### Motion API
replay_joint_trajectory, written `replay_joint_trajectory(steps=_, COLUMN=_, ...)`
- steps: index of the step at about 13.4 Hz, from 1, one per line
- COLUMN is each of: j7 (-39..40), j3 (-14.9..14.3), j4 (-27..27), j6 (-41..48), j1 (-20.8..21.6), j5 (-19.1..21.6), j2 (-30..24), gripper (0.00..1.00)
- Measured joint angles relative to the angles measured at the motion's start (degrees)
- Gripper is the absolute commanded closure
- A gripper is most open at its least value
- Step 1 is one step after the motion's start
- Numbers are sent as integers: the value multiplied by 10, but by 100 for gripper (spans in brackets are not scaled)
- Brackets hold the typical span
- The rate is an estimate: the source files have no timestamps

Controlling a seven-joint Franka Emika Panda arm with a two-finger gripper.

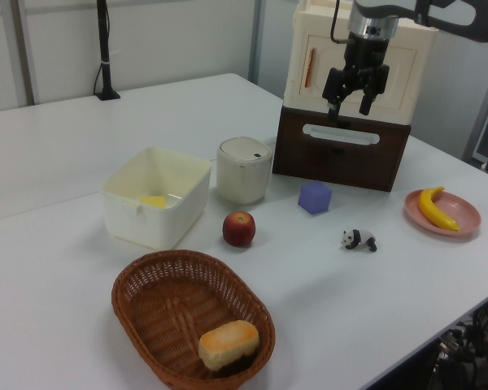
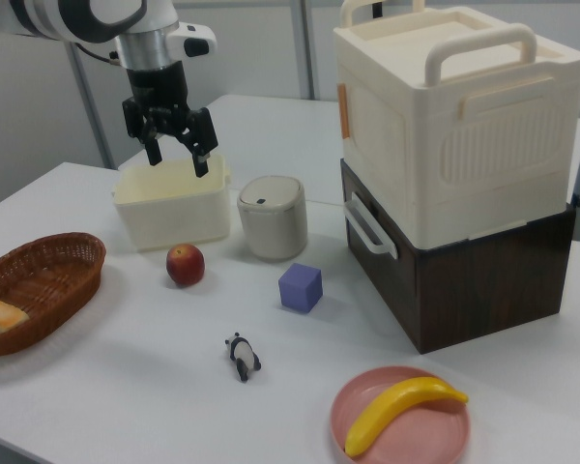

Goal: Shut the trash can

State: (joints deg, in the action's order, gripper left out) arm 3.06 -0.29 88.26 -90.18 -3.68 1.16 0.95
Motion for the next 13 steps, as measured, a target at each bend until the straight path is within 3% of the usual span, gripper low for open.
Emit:
replay_joint_trajectory(steps=3, j7=-55, j3=3, j4=0, j6=0, j1=0, j5=0, j2=1, gripper=0)
replay_joint_trajectory(steps=13, j7=-63, j3=-1, j4=0, j6=13, j1=-16, j5=34, j2=0, gripper=0)
